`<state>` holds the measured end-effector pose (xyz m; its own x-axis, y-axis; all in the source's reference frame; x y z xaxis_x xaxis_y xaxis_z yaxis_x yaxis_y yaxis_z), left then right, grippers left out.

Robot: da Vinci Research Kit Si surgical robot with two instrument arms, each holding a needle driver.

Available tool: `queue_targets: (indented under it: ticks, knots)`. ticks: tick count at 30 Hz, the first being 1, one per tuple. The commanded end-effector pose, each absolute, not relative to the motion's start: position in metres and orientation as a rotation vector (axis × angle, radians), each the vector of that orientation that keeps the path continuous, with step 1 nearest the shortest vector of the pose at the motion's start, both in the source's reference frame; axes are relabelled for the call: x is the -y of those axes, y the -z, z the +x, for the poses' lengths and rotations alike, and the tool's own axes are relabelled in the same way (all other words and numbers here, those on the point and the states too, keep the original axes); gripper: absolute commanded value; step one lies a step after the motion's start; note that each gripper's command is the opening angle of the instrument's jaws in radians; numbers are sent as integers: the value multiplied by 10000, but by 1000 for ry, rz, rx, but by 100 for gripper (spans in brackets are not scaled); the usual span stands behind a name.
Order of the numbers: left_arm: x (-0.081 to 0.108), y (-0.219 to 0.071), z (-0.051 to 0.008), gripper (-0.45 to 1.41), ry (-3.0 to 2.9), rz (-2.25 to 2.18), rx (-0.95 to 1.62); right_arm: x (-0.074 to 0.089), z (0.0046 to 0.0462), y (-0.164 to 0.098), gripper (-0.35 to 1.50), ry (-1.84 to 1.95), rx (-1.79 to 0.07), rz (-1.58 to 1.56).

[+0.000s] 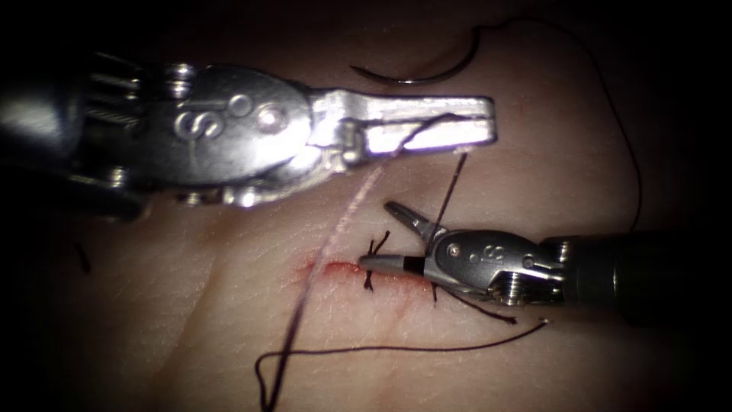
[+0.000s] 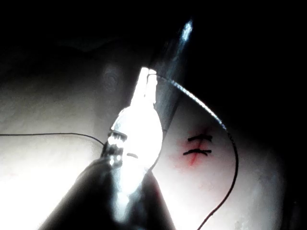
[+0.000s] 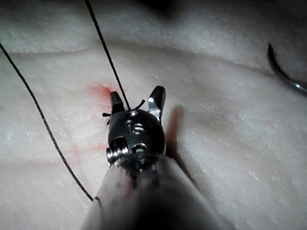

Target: Wound Closure

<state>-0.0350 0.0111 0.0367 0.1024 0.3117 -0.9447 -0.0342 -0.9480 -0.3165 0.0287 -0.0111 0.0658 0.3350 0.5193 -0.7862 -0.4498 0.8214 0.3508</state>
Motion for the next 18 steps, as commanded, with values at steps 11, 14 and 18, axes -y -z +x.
queue_targets:
  ticks: [11,14,18]
  knots:
    - [-110,-370,-355,-45,-1924,-2136,280,122,292,-649,-35,-530,-1112,28]
    - [-109,-369,-351,-45,-1922,-2140,284,123,286,-648,-35,-521,-1116,27]
    - [-108,-369,-341,-45,-1918,-2150,296,123,271,-646,69,-513,-1120,56]
